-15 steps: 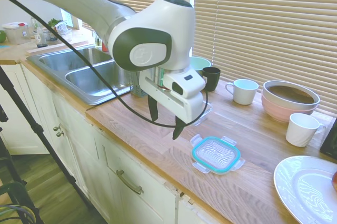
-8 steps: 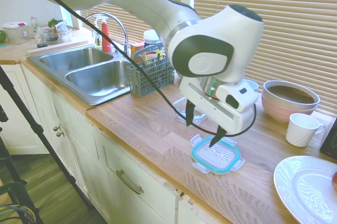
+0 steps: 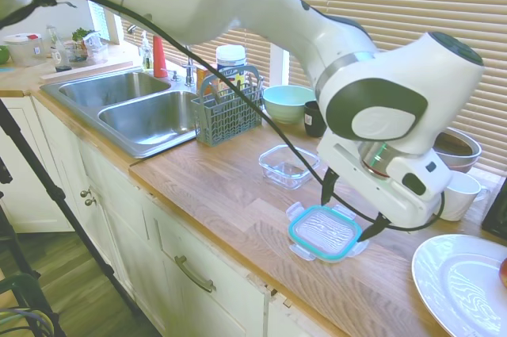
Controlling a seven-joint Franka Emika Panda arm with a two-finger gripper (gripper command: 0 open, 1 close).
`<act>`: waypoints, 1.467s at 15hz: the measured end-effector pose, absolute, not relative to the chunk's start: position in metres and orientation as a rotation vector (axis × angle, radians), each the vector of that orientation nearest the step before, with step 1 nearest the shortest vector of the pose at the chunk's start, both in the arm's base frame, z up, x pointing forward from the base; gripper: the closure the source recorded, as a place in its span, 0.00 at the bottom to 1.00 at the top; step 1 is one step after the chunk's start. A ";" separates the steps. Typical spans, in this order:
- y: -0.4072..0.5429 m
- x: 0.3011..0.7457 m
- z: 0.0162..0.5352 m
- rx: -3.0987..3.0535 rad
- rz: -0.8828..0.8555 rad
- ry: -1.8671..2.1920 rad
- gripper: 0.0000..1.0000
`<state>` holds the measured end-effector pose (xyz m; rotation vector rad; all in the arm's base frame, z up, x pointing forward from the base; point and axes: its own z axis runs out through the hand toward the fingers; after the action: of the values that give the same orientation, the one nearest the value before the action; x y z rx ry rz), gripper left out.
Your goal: Cover the lid of the food container
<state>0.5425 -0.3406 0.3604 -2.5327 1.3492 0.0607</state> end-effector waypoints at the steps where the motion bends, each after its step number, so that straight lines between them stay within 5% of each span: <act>1: -0.349 0.543 0.354 -2.530 0.069 1.353 0.00; 18: -0.358 0.573 0.324 -2.484 0.163 1.295 0.00; 19: -0.358 0.573 0.324 -2.484 0.164 1.294 1.00; 22: -0.357 0.573 0.324 -2.485 0.170 1.293 1.00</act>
<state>0.5730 -0.3568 0.3237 -2.4853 1.2931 0.1701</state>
